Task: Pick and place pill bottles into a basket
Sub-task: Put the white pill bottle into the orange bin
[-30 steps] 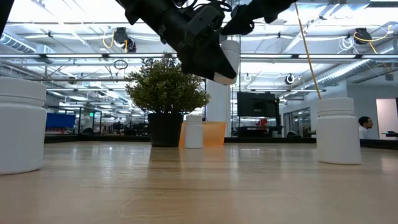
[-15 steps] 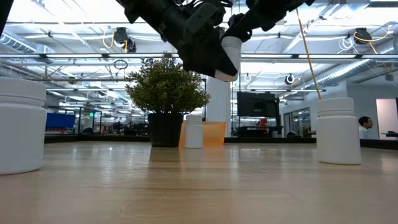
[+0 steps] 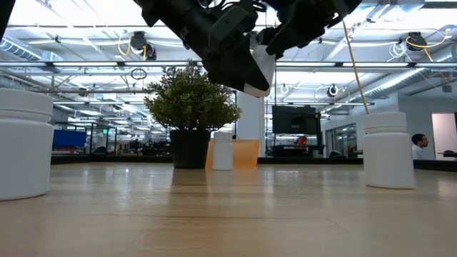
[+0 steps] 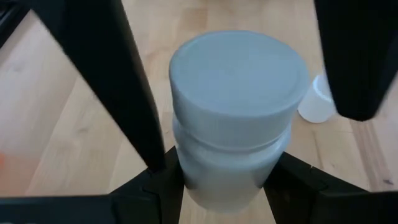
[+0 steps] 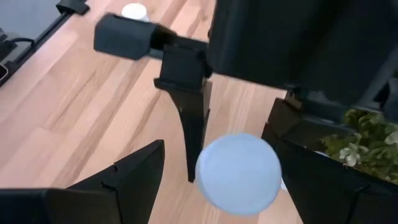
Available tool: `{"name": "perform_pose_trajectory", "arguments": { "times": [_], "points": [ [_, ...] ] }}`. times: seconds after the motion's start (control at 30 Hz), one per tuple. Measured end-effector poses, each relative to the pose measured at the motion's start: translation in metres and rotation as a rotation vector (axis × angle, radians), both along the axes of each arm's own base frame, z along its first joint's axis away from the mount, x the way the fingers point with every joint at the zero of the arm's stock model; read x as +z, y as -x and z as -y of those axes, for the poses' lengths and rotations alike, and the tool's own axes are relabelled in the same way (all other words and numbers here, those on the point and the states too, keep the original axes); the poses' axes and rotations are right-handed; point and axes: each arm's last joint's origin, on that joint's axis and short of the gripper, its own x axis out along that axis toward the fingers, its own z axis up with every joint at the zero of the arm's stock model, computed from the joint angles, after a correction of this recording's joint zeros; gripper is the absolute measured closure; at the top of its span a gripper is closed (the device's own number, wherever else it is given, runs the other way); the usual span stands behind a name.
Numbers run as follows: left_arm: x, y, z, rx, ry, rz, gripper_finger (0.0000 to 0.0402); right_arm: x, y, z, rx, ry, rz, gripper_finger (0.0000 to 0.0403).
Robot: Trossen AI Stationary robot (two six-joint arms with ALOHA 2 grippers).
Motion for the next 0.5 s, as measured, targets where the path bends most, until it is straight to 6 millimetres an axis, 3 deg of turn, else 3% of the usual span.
{"name": "perform_pose_trajectory", "arguments": {
  "times": [0.23,0.5],
  "points": [
    [-0.0002,0.0002,0.0000,0.001,0.001,-0.003,0.0217,-0.0003,0.0003,0.0014,-0.007,-0.003,-0.005,0.0110],
    [-0.0018,0.0016,-0.0003,0.006,-0.003,-0.025,0.0217,-0.0004,0.0005,0.0013,-0.008,-0.005,-0.008,0.0160]
  ]
}}
